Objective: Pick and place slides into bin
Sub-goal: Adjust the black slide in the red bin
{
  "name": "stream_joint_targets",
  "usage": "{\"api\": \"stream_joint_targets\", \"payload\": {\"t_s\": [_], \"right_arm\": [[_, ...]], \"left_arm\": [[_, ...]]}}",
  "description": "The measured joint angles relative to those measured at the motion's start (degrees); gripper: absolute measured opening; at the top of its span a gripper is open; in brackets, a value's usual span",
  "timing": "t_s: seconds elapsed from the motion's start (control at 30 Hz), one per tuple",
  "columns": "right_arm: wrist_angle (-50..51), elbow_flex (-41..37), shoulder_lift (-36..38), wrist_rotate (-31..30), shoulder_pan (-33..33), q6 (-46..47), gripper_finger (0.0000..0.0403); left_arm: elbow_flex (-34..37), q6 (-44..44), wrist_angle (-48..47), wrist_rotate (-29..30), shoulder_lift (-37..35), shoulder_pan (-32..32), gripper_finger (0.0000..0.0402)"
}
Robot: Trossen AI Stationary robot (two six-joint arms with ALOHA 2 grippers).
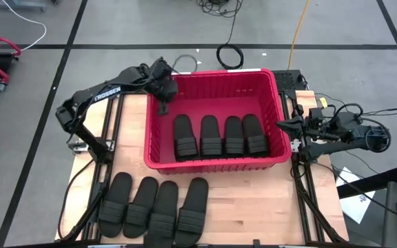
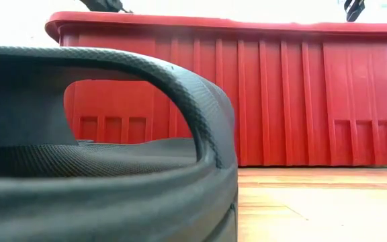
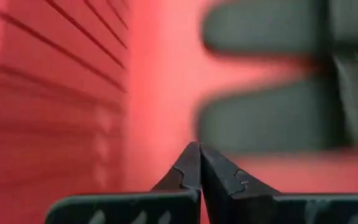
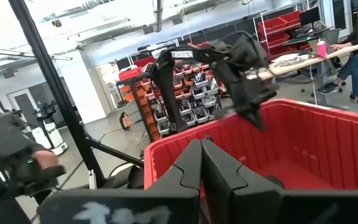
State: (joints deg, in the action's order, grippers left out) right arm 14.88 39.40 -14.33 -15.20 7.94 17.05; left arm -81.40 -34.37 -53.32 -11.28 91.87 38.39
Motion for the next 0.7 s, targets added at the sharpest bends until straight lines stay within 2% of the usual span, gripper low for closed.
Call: {"api": "stream_joint_targets", "payload": {"t_s": [0.07,0.17,0.47,0.7], "right_arm": [[0.5,0.0,0.0,0.0,0.0,-0.5,0.0],[0.6,0.0,0.0,0.0,0.0,-2.0,0.0],[0.5,0.0,0.0,0.0,0.0,-3.2,0.0],[0.5,0.0,0.0,0.0,0.0,-3.2,0.0]], "left_arm": [[-1.0,-2.3,-8.9,1.9,1.2,-2.7,0.0],[-1.2,-3.0,-14.1,3.6,4.2,-7.1,0.0],[-1.3,4.8,-18.3,4.1,11.9,-14.3,0.0],[-1.4,11.6,-18.7,7.1,17.6,-15.6,0.0001]]}}
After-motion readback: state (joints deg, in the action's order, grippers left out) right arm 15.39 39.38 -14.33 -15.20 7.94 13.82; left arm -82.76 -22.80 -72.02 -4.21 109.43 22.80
